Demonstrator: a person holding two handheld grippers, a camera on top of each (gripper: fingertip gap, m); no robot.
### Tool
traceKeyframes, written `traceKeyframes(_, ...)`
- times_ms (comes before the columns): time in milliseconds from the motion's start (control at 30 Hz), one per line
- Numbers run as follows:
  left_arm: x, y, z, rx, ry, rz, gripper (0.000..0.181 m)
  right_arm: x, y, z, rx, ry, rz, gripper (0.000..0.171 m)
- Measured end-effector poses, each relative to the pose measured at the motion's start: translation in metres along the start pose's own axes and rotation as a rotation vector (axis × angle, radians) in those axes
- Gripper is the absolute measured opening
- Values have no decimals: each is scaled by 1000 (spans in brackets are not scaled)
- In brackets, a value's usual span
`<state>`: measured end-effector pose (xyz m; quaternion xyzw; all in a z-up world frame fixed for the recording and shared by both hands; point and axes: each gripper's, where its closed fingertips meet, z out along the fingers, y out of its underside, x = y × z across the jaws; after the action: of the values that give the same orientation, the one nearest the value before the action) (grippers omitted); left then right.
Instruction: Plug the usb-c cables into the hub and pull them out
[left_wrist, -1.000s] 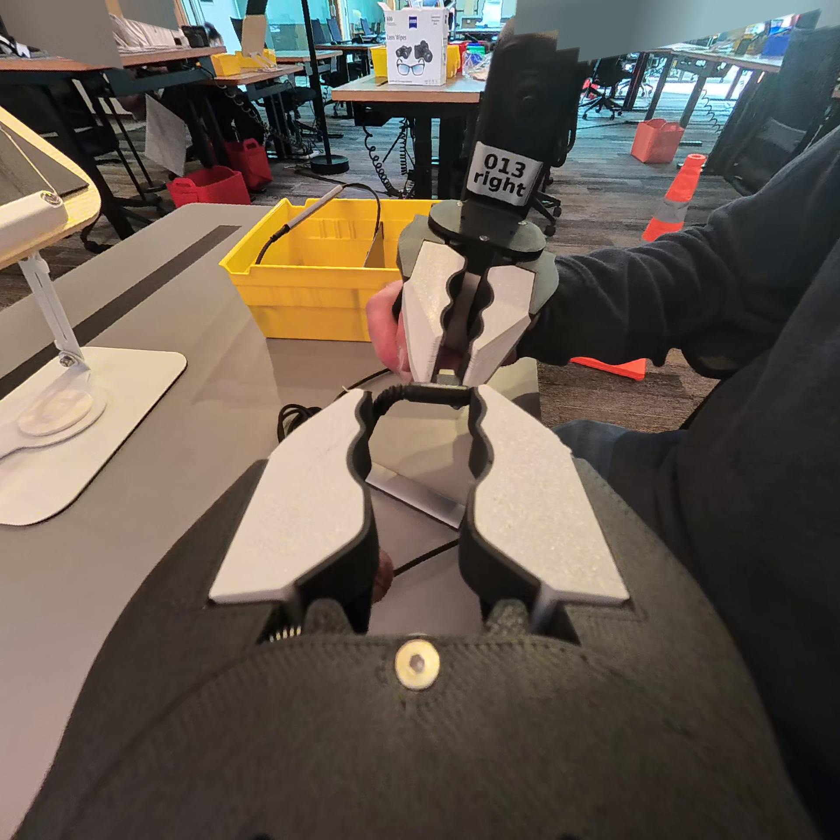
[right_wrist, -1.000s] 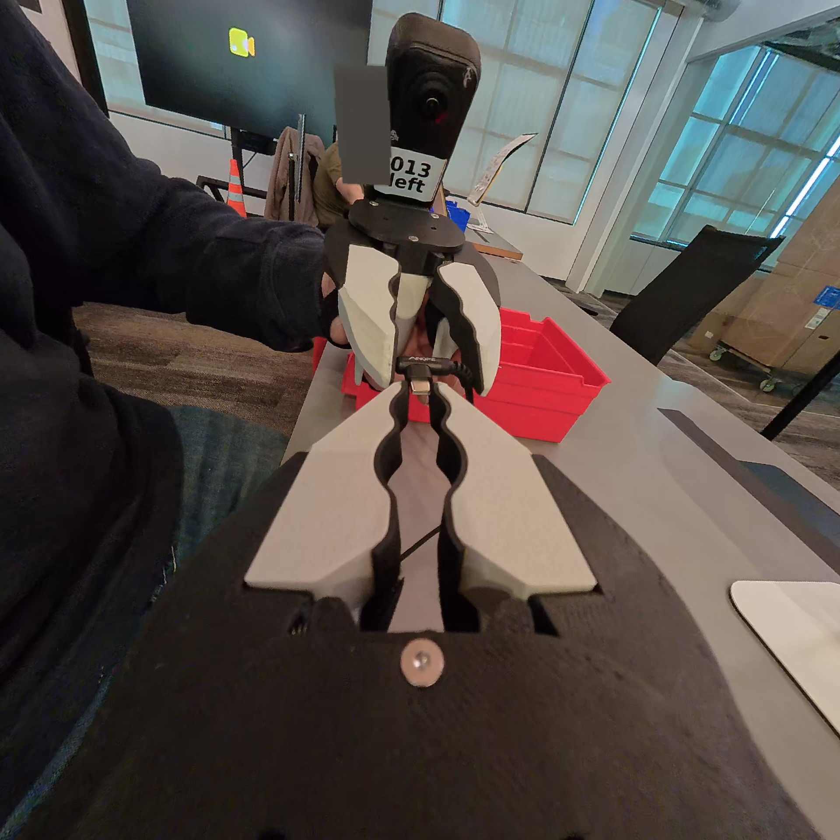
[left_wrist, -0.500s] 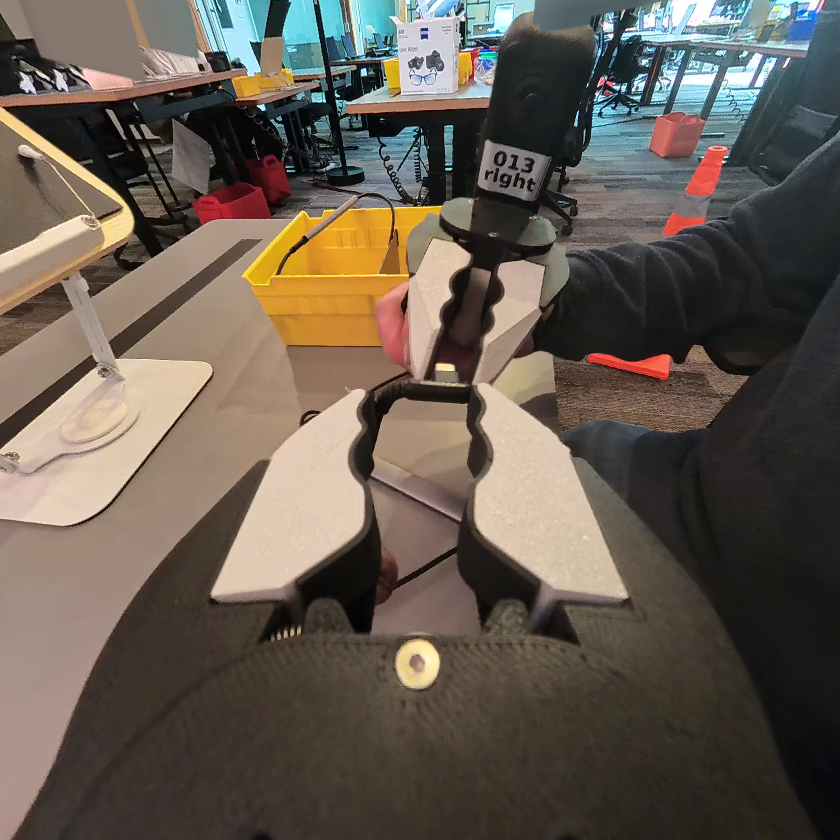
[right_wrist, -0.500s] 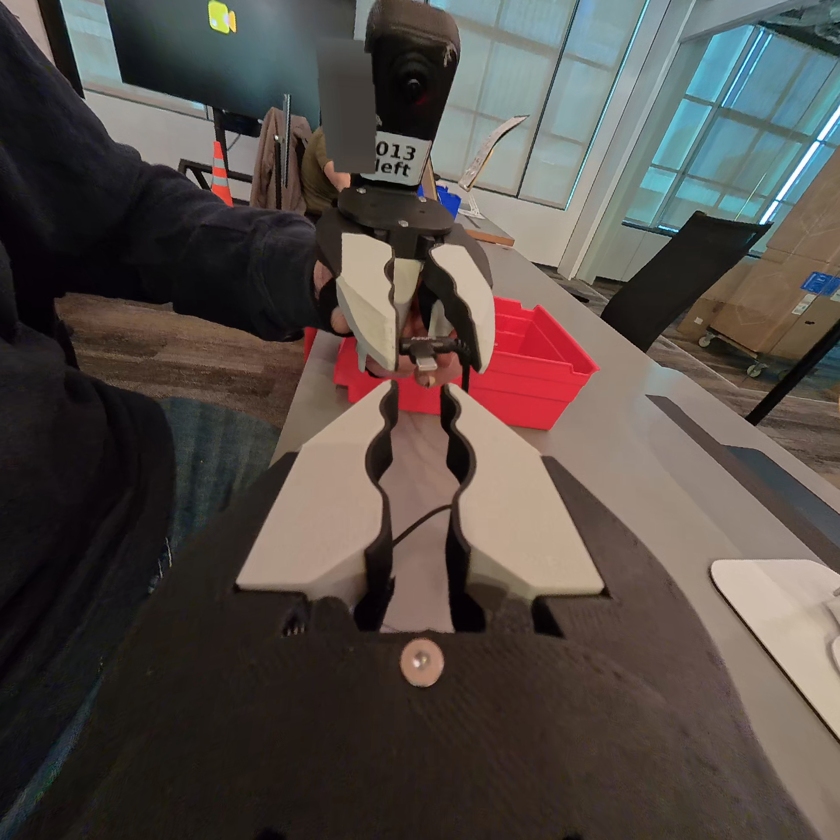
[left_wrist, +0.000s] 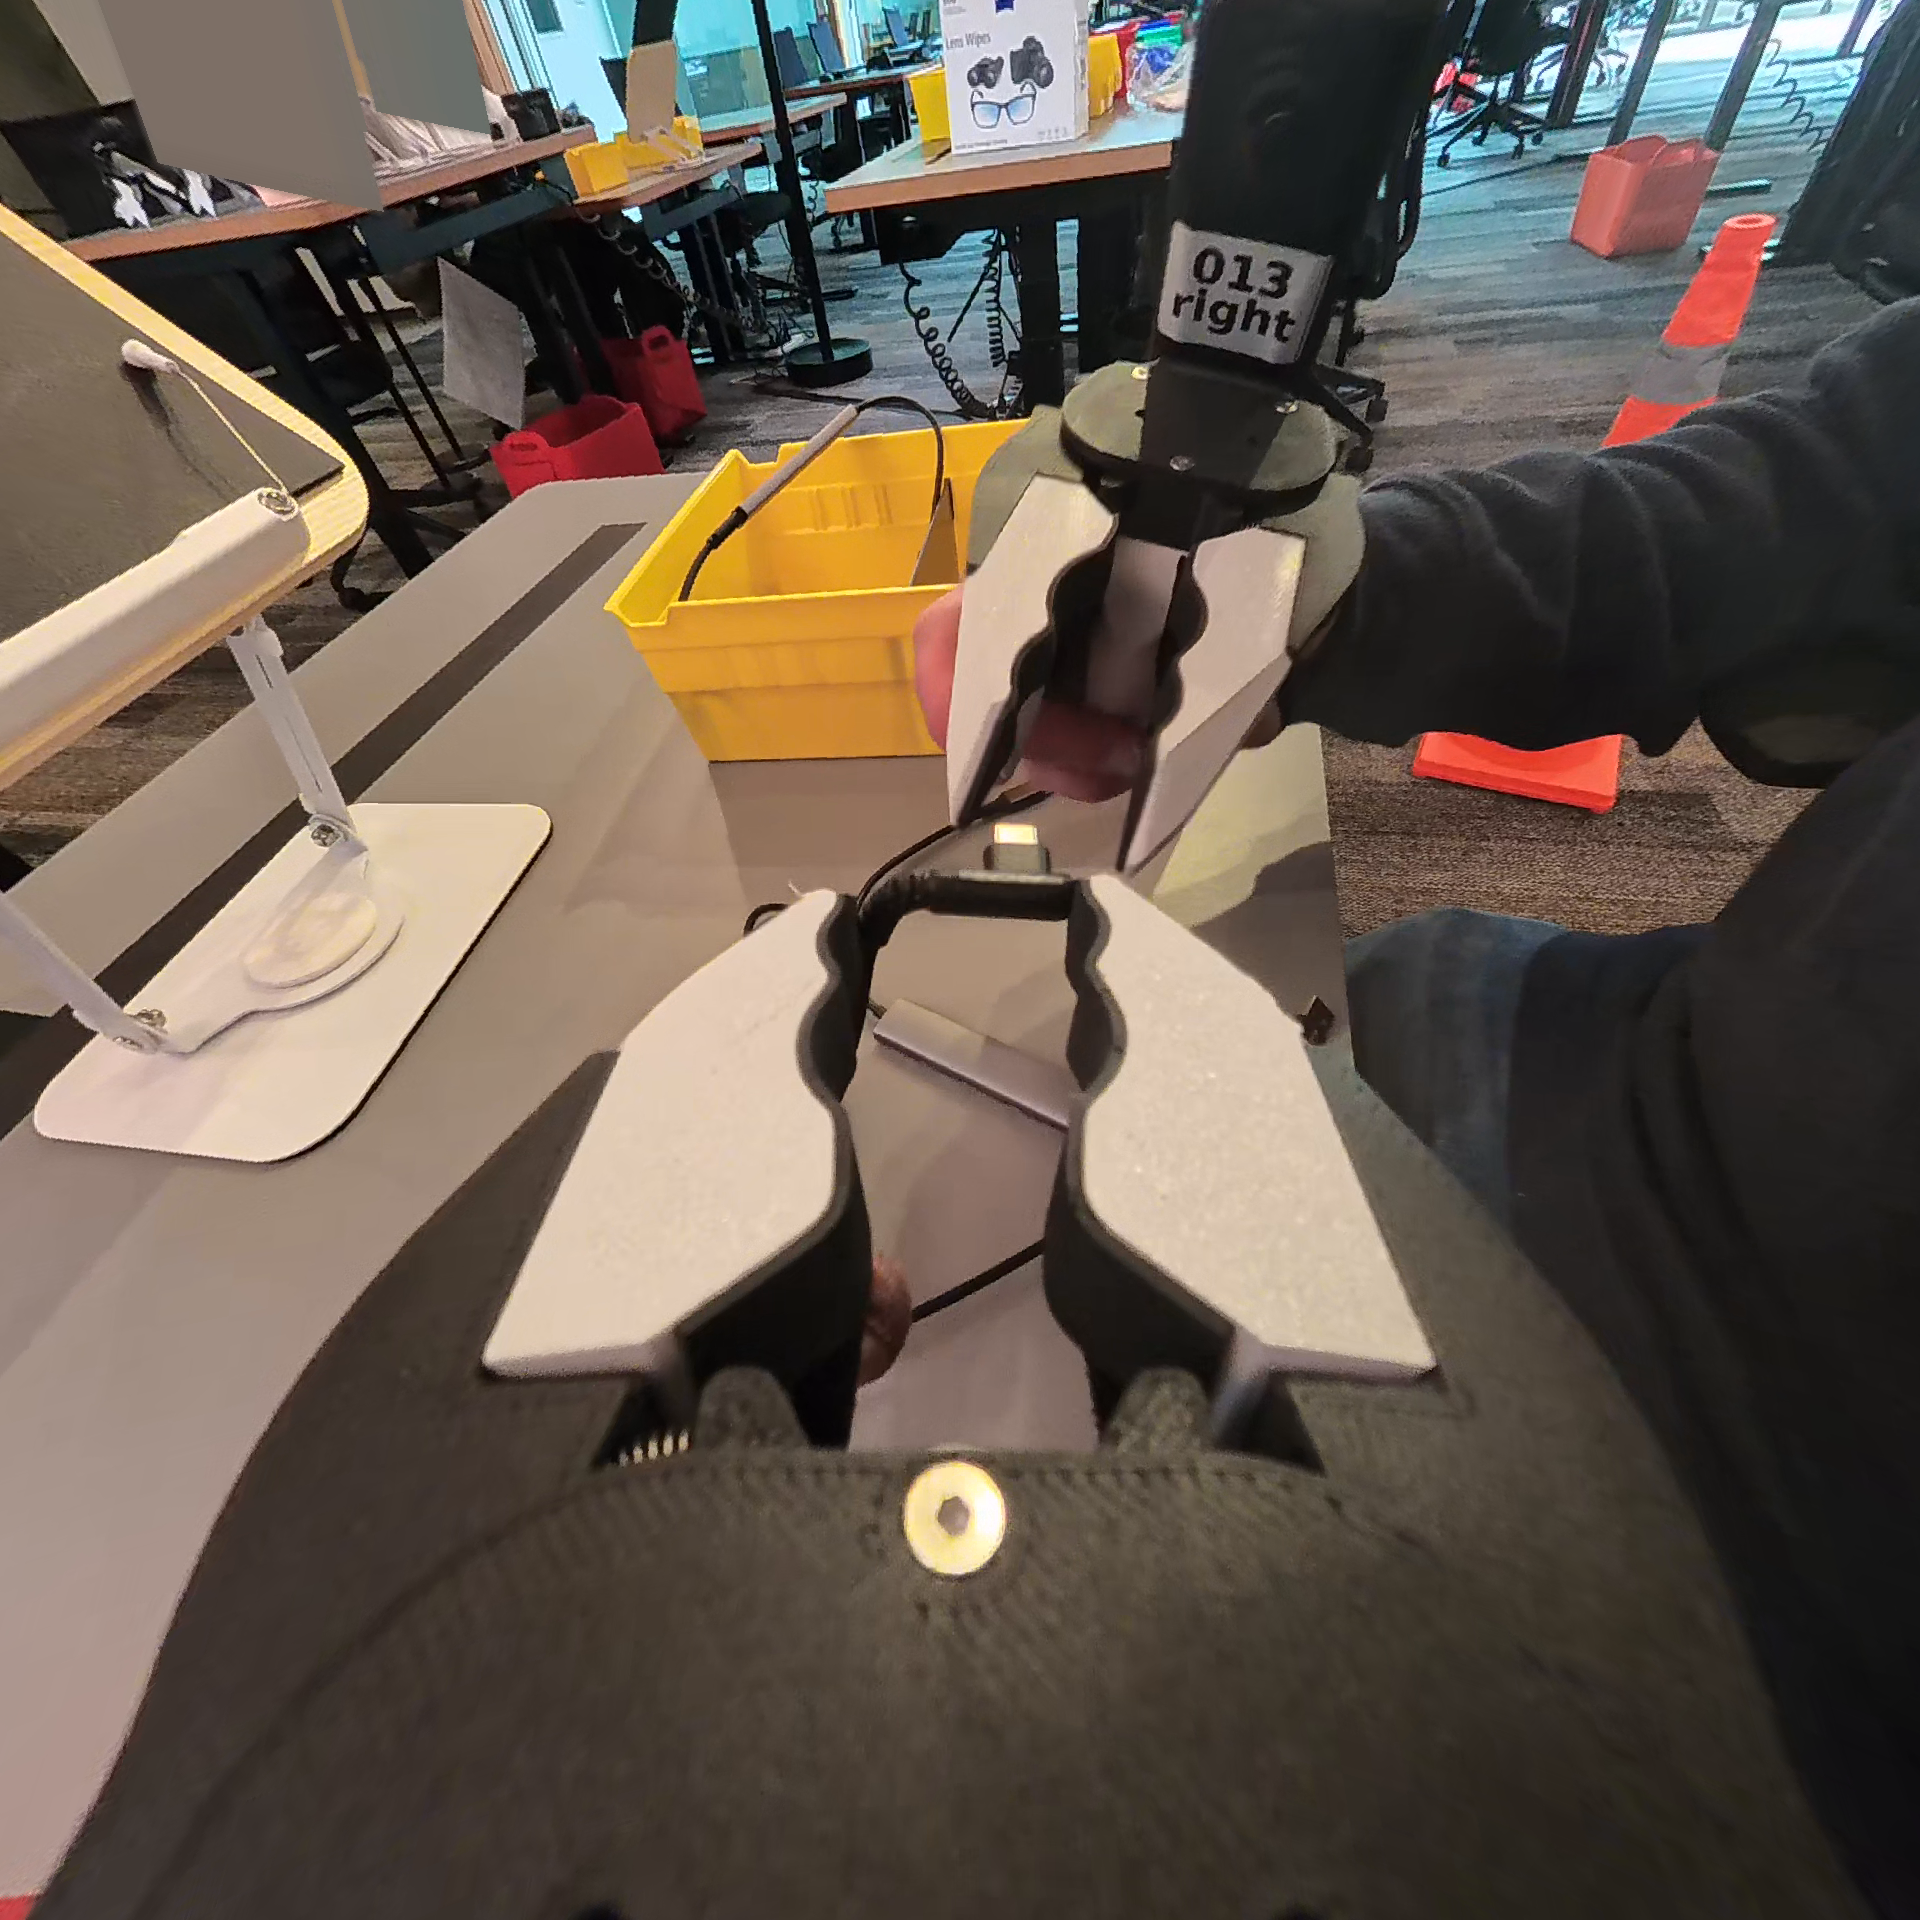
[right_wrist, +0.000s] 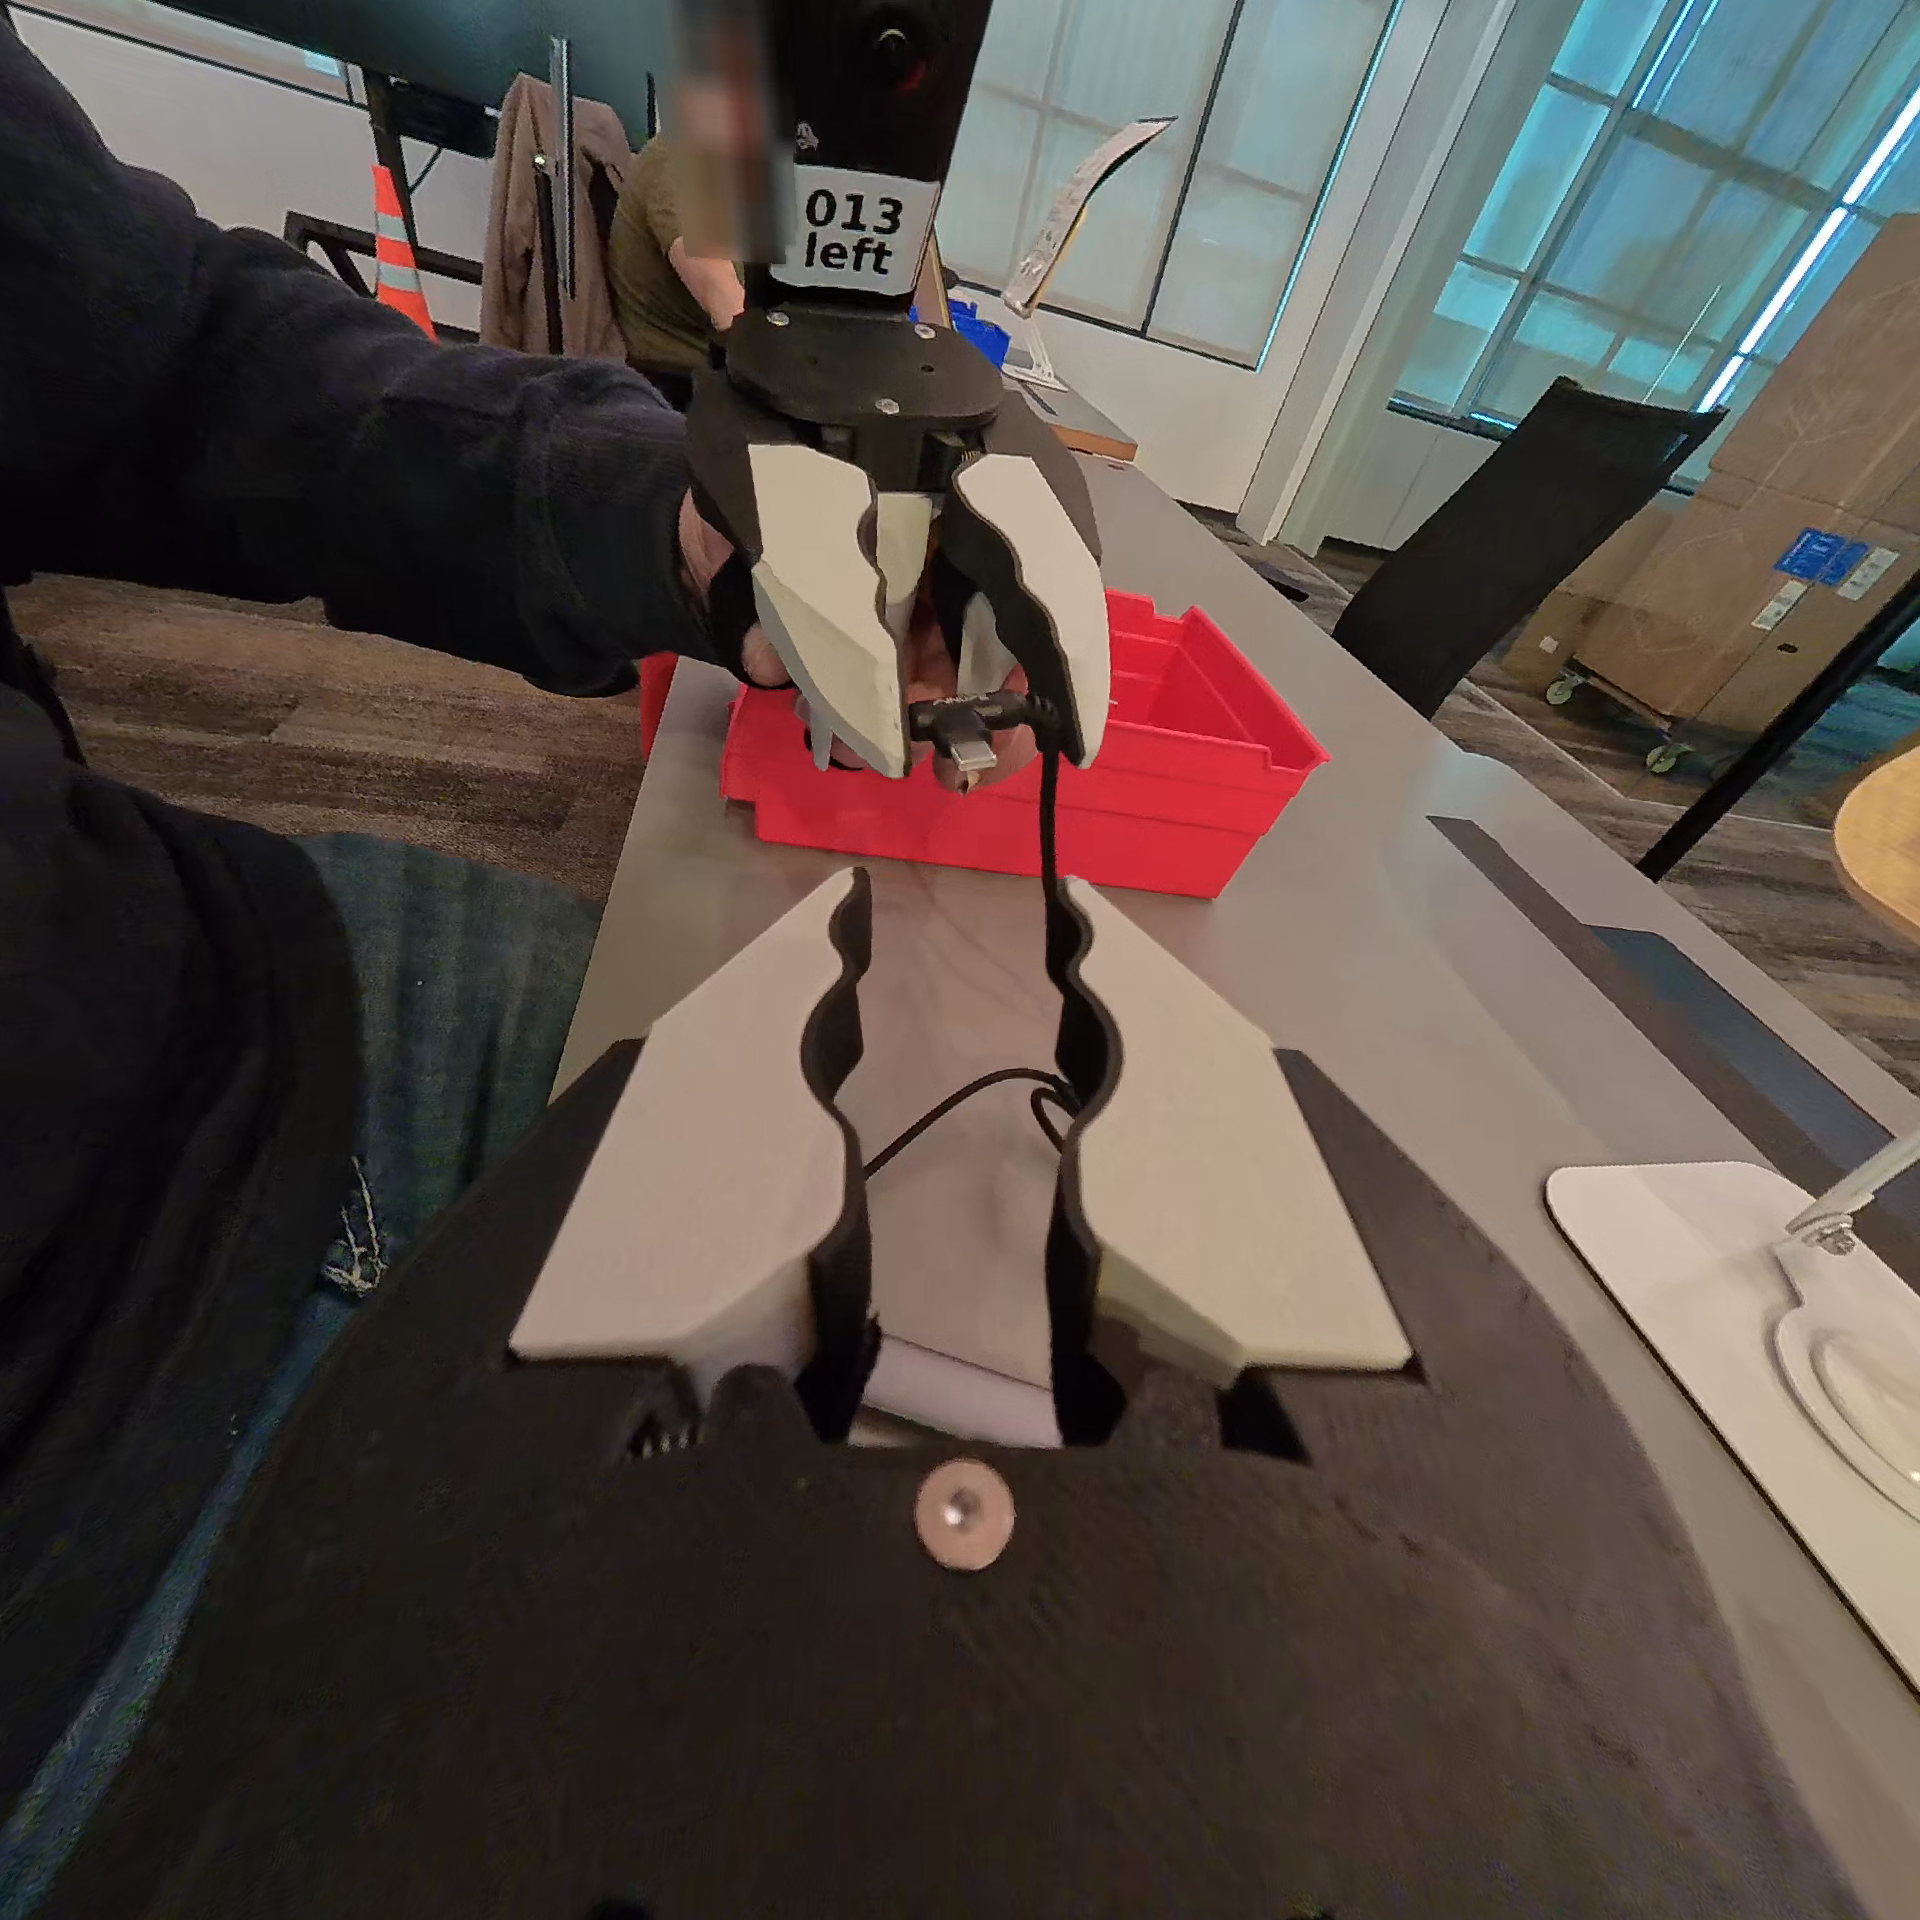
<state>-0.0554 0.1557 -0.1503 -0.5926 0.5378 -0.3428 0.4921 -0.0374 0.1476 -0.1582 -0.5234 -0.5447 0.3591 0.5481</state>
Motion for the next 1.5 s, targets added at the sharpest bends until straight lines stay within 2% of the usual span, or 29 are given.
traceKeyframes(200, -2, 5, 1, -20, -2, -7, 38, 0, 5, -1, -43, 6, -25, 38)
traceKeyframes(300, -3, 8, 1, -38, -8, -4, 38, 3, 15, -2, -106, 23, -27, 47)
traceKeyframes(367, -4, 9, 1, -43, -13, -8, 38, 7, 31, -4, -196, 47, -16, 60)
traceKeyframes(467, -4, 11, -1, -57, -17, -4, 38, 4, 63, -8, -365, 64, 45, 94)
traceKeyframes(567, -5, 13, -2, -62, -17, -8, 38, -1, 88, -12, -456, 87, 134, 105)
traceKeyframes(700, -5, 17, -2, -67, -13, -15, 38, -11, 125, -12, -557, 85, 278, 129)
traceKeyframes(967, -4, 20, -4, -75, -10, -17, 38, -5, 175, -7, -737, 146, 314, 133)
traceKeyframes(1100, -5, 21, -4, -76, -9, -20, 38, -4, 177, -4, -745, 125, 321, 135)
traceKeyframes(1200, -5, 23, -2, -79, -5, -22, 38, -7, 178, -4, -767, 88, 306, 143)
traceKeyframes(1333, -4, 24, -1, -82, -3, -22, 38, -2, 177, -3, -752, 108, 312, 128)
traceKeyframes(1500, -4, 23, -2, -82, -7, -22, 38, 0, 176, -3, -718, 116, 308, 127)
